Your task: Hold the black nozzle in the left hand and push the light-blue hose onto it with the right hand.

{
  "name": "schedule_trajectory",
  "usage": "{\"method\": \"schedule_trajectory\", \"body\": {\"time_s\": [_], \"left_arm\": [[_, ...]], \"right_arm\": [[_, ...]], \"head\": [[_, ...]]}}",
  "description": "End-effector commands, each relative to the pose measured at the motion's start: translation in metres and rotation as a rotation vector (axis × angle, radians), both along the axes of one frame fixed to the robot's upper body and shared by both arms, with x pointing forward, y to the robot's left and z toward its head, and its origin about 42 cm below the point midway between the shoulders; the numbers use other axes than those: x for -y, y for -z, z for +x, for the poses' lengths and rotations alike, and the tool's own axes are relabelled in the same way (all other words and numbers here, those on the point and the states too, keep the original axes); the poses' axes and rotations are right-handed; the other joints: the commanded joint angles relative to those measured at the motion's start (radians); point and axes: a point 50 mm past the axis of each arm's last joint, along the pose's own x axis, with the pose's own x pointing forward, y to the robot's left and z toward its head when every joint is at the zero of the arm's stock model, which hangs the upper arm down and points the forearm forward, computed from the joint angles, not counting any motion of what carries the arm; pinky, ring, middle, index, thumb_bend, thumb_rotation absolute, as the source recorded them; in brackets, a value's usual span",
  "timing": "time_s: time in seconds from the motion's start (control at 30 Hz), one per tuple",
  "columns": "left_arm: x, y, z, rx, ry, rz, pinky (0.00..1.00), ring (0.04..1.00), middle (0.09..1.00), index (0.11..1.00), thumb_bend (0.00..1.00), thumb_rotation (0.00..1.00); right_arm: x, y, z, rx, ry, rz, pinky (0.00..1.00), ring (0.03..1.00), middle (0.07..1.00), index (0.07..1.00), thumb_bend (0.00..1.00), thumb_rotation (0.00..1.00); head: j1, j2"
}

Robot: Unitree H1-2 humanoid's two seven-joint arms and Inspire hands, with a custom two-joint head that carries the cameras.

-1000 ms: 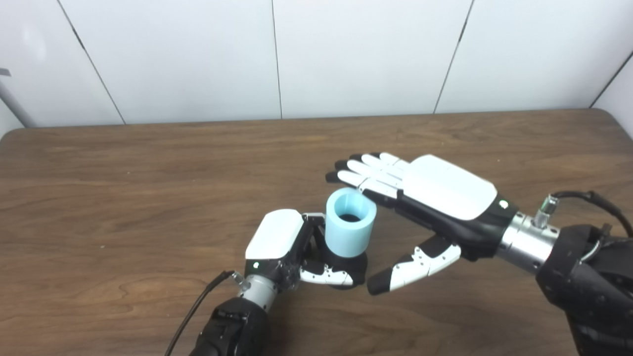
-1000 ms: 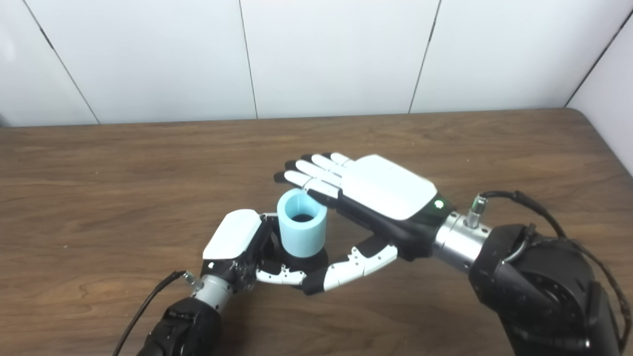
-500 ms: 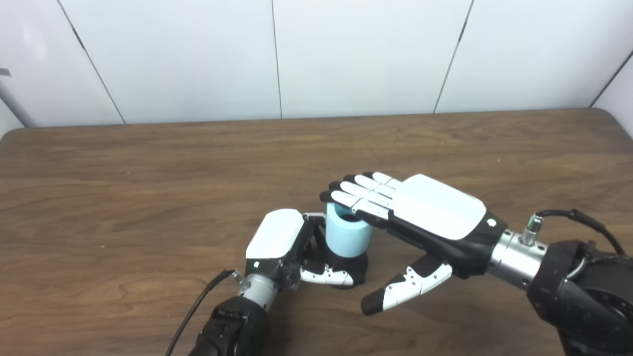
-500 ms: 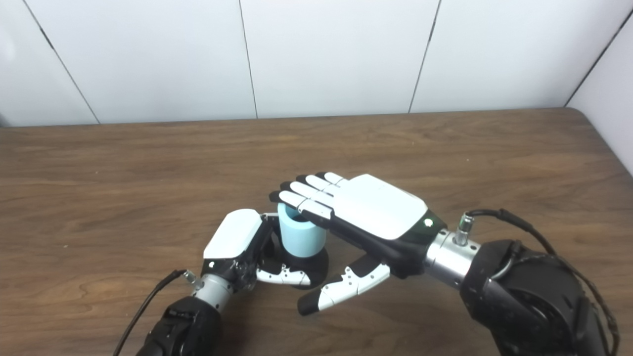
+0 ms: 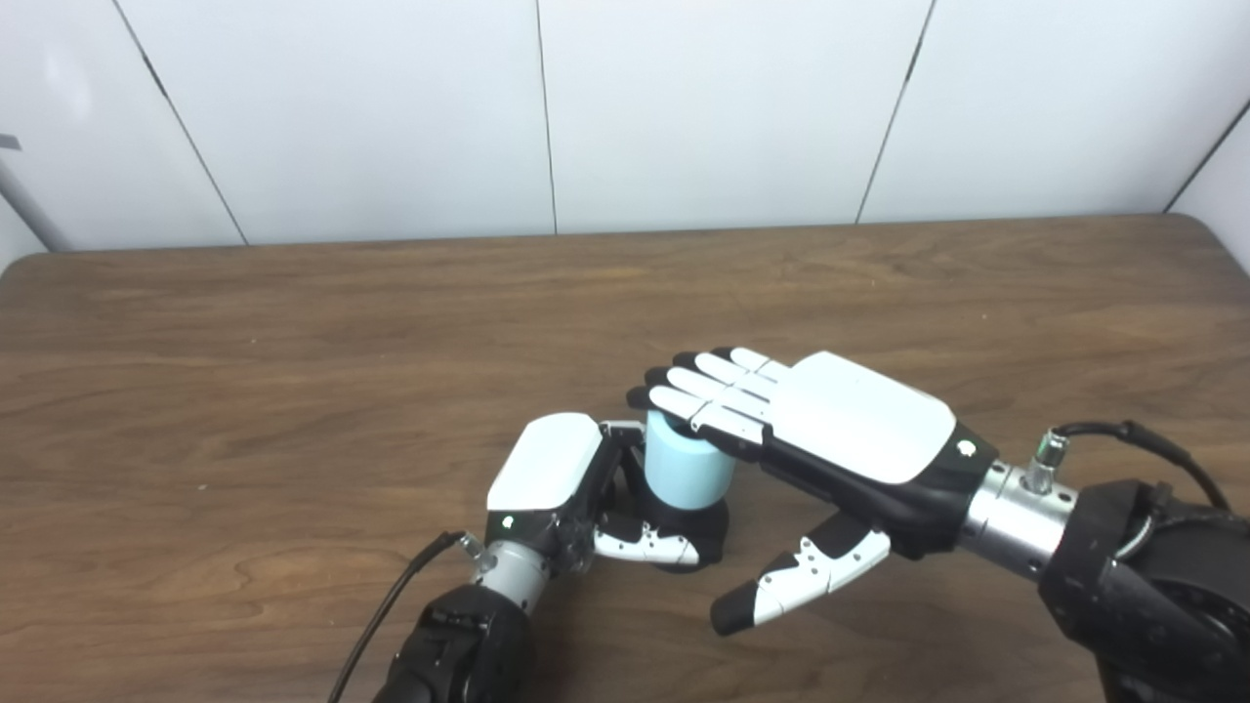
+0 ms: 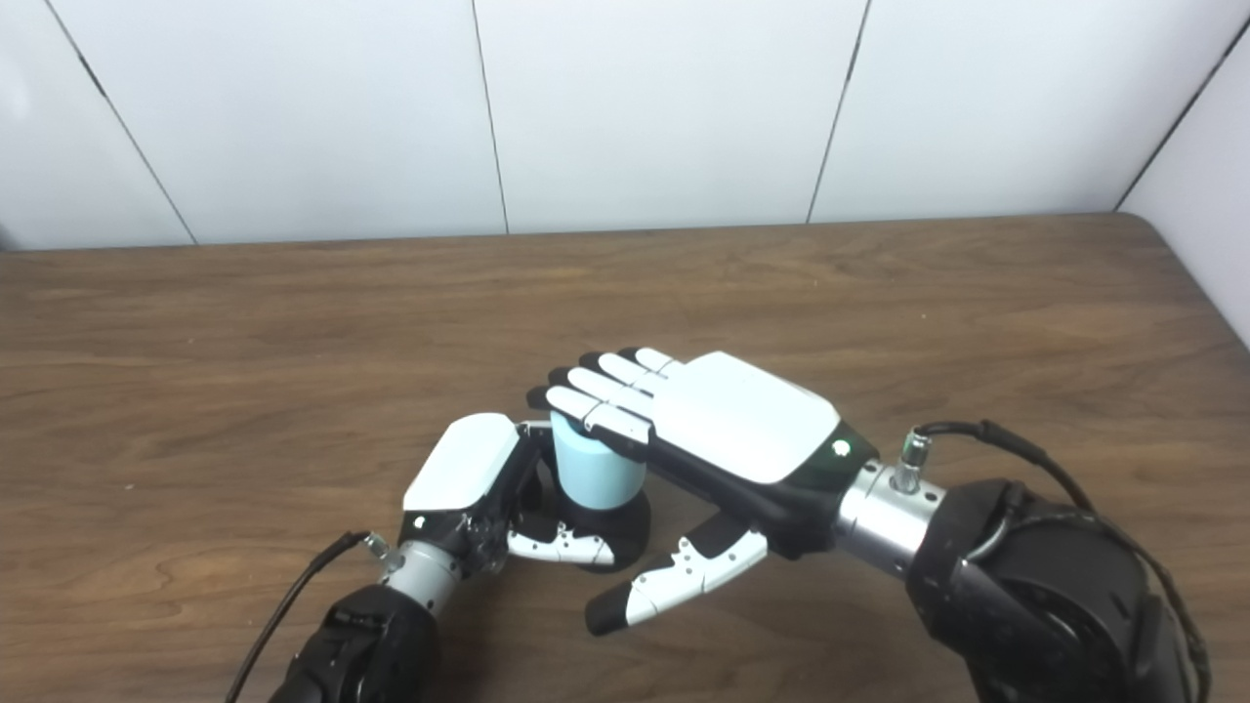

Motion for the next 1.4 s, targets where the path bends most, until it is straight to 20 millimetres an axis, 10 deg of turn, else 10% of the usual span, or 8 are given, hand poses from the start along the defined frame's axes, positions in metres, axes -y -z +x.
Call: {"method": "schedule_trajectory", "body": {"time_s": [0.0,1.37], "left_arm": [[-0.01,0.045,-0.021,-0.235,0.005,0.1,0.37,0.378,0.45,0.484,0.5,0.0],[-0.006,0.04,-0.018,-0.236,0.003,0.13,0.4,0.397,0.48,0.482,0.5,0.0]], "right_arm": [[0.0,-0.005,-0.005,0.049,-0.001,-0.004,1.0,1.0,1.0,0.983,0.73,1.0],[0.006,0.061,-0.005,-0.129,0.069,-0.058,0.98,1.0,0.957,0.926,0.73,1.0]], "head": [[-0.001,0.0],[-0.001,0.004]]}}
